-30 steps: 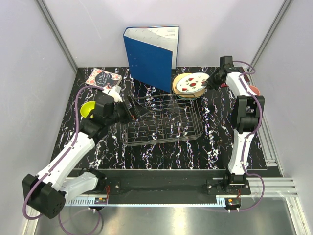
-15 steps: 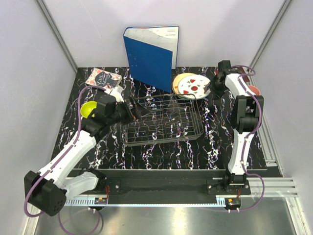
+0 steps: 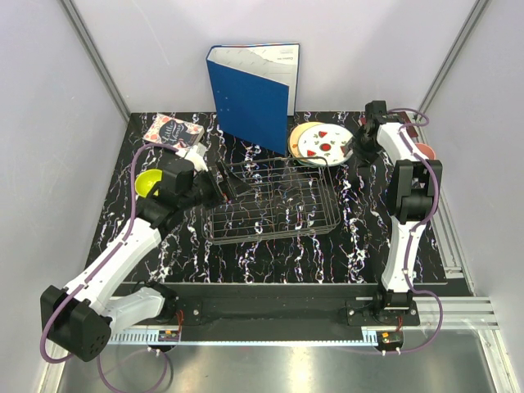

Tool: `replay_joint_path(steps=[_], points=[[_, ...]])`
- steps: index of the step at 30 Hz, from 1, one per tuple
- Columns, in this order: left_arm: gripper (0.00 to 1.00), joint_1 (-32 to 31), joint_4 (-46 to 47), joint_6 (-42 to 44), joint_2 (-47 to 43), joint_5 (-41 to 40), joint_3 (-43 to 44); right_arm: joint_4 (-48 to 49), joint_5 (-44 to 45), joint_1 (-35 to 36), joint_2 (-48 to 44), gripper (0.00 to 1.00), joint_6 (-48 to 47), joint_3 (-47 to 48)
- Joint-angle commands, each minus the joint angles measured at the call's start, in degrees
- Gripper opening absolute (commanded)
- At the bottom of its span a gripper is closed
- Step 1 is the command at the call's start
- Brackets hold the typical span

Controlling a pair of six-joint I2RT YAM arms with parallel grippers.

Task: Unload the mixed dishes from the dish rack
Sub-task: Place the plate at the center of the board.

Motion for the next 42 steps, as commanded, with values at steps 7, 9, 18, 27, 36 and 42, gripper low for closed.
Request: replay_joint_path(steps=[7, 9, 18, 27, 36, 42], points=[[0.99, -0.2, 2.0, 0.2, -1.3, 1.5, -0.5, -0.7, -1.2, 0.7, -2.2, 0.39, -0.2, 1.8], [0.99, -0.1, 2.0, 0.1, -1.3, 1.6, -0.6, -0.5, -1.2, 1.0, -2.2, 0.34, -0.1, 1.9], [0.99, -0.1, 2.0, 0.1, -1.1, 1.3, -0.5, 0.1, -1.2, 1.3, -1.3, 0.14, 0.1, 3.3], [0.99, -0.1, 2.0, 0.5, -0.1, 1.3, 0.0, 1.4, -5.2, 1.5, -0.9, 0.00, 0.9, 4.0], [0.99, -0.1, 2.0, 0.9, 1.4, 1.5, 0.9, 12.1, -15.9, 1.6, -2.6, 0.00, 6.1, 0.4], [0.99, -0.1, 1.9, 1.3, 1.6, 1.1, 1.0, 13.0, -16.4, 1.6, -1.3, 0.00, 6.5, 1.9]])
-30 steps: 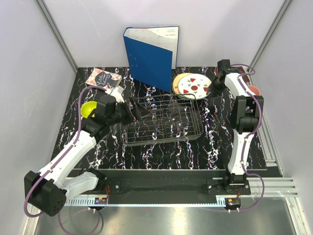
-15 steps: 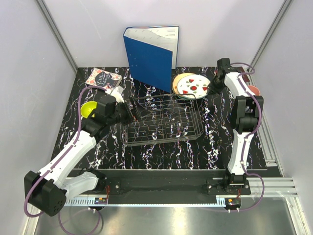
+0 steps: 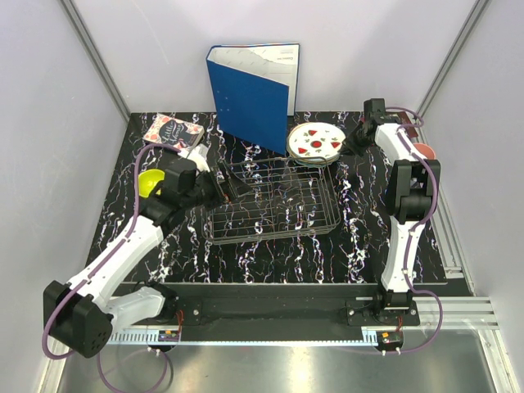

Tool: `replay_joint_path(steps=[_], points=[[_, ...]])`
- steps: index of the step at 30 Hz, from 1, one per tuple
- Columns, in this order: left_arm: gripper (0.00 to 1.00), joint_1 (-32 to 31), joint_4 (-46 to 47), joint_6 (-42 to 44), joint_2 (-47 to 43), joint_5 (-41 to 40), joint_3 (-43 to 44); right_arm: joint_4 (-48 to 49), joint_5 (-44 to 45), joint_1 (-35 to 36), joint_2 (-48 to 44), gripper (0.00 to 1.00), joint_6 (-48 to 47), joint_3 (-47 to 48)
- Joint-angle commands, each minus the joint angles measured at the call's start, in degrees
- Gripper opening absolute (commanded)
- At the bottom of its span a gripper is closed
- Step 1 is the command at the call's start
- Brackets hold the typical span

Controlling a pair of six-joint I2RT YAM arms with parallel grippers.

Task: Unload the mixed dishes from the dish rack
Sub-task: Place the plate at the center of the board.

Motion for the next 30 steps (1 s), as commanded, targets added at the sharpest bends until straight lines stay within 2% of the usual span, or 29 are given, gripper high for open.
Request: replay_joint_path(steps=[1, 5, 9, 10, 16, 21, 26, 30], points=[[0.99, -0.1, 1.9, 1.0, 0.3, 0.8, 1.2, 5.4, -5.5, 0.6, -1.1, 0.00, 1.4, 2.4], [0.99, -0.1, 1.8, 1.1, 0.9, 0.9, 1.4, 4.2, -5.6, 0.5, 0.3, 0.00, 1.0, 2.4], [0.99, -0.1, 1.8, 1.3, 1.5, 1.2, 1.7, 4.1, -5.1, 0.6, 0.3, 0.20, 0.5, 0.8], [0.99, -0.1, 1.9, 1.3, 1.5, 1.2, 1.7, 4.1, -4.9, 0.6, 0.2, 0.32, 0.2, 0.7], [0.99, -0.1, 1.8, 1.3, 1.9, 1.4, 1.8, 3.2, -3.3, 0.6, -1.2, 0.60, -0.5, 0.8], [0.99, -0.1, 2.0, 2.0, 1.5, 1.1, 2.0, 0.6, -0.9, 0.6, -3.7, 0.69, -1.3, 2.6], [0.99, -0.1, 1.1, 3.7, 1.3, -0.6, 3.2, -2.9, 4.7, 1.0, -12.0, 0.73, -3.2, 3.1], [0.99, -0.1, -1.1, 6.6, 1.5, -3.5, 4.7, -2.4, 8.9, 4.0, -23.2, 0.74, -5.3, 0.5]])
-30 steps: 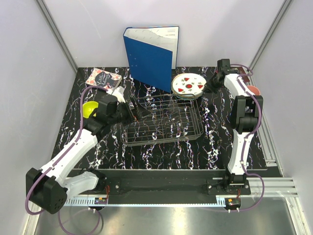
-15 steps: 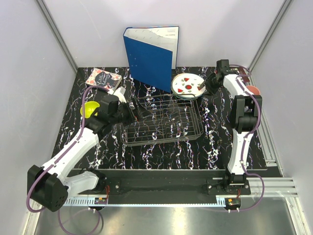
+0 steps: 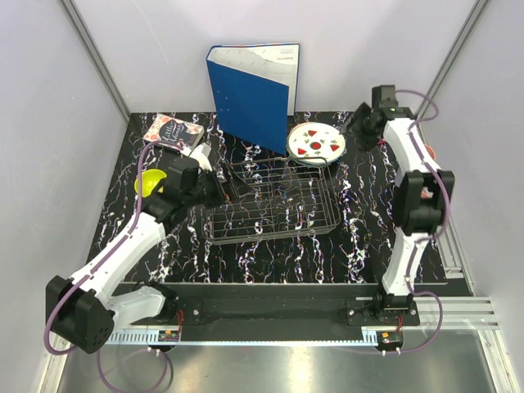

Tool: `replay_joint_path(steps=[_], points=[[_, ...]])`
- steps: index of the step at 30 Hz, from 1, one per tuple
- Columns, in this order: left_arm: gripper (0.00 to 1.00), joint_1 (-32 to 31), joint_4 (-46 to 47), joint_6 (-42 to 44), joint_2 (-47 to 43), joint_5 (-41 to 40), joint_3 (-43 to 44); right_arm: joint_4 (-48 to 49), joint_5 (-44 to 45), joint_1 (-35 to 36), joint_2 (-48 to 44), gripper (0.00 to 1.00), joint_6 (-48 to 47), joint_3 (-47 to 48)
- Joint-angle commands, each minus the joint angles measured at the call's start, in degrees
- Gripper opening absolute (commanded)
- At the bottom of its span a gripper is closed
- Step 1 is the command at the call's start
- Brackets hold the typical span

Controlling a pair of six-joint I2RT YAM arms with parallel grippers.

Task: Unload the mixed dishes from the dish rack
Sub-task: Place the plate at the center of the board, then reset both arms

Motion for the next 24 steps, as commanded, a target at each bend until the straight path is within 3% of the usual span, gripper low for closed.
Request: replay_joint_path(steps=[1, 5, 11, 15, 18, 24], points=[[0.99, -0.1, -1.4, 4.4, -0.1, -3.2, 4.3, 1.2, 6.2, 4.8, -17.1, 0.74, -3.9, 0.0], [0.99, -0.2, -7.9, 8.7, 1.6, -4.8, 8.3, 4.0, 14.8, 16.0, -27.8, 0.74, -8.7, -5.0], [0.99, -1.2, -11.3, 12.8, -0.5, -10.4, 8.6, 10.2, 21.8, 28.5, -45.2, 0.74, -9.1, -24.8], [0.99, -8.3, -18.3, 17.2, -0.4, -24.0, 11.5, 10.1, 27.2, 36.6, -55.4, 0.74, -9.7, -37.5], [0.99, -14.5, -20.5, 17.9, -0.2, -31.7, 13.0, 8.8, 31.0, 40.0, -60.7, 0.74, -9.6, -42.4], [0.99, -16.4, -20.5, 13.2, 1.4, -31.3, 13.5, 7.1, 33.4, 43.3, -63.2, 0.74, -10.8, -45.4]])
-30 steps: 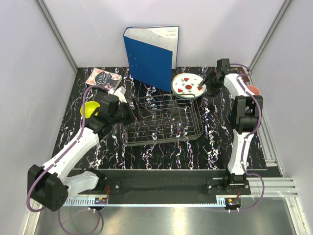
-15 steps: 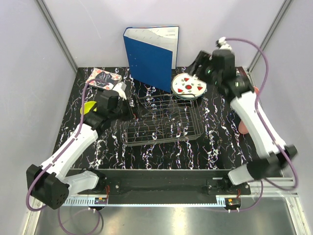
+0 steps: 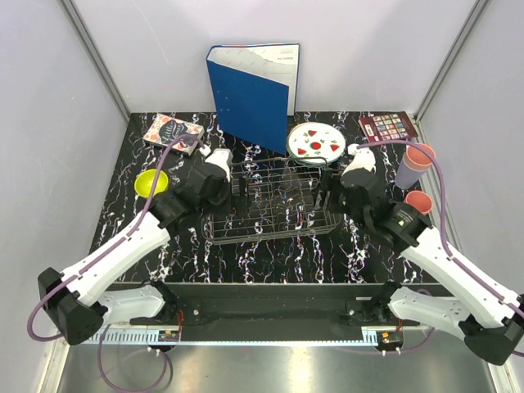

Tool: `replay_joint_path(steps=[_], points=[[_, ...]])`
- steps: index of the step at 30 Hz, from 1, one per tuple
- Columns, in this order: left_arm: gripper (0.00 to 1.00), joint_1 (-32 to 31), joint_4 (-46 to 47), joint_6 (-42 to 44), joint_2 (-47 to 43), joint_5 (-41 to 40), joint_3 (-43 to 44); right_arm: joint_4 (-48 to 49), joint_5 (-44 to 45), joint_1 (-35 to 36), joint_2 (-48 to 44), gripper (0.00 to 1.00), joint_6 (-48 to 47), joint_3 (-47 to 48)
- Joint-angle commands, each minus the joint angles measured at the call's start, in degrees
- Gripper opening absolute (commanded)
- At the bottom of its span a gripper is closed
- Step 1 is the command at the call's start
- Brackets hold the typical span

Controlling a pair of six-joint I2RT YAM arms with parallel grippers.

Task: Unload the mixed dishes from the dish rack
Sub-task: Reset both arms

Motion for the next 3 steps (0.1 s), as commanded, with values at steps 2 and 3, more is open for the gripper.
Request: replay_joint_path(steps=[2, 3], points=[[0.99, -0.4, -0.8, -3.3, 1.0, -4.7, 2.7, 1.1, 5.0, 2.8, -1.0, 0.74, -2.2, 0.0], [0.99, -0.5, -0.7, -3.7, 0.8, -4.4, 2.7, 1.5, 4.8, 2.9, -0.8, 0.74, -2.5, 0.1]])
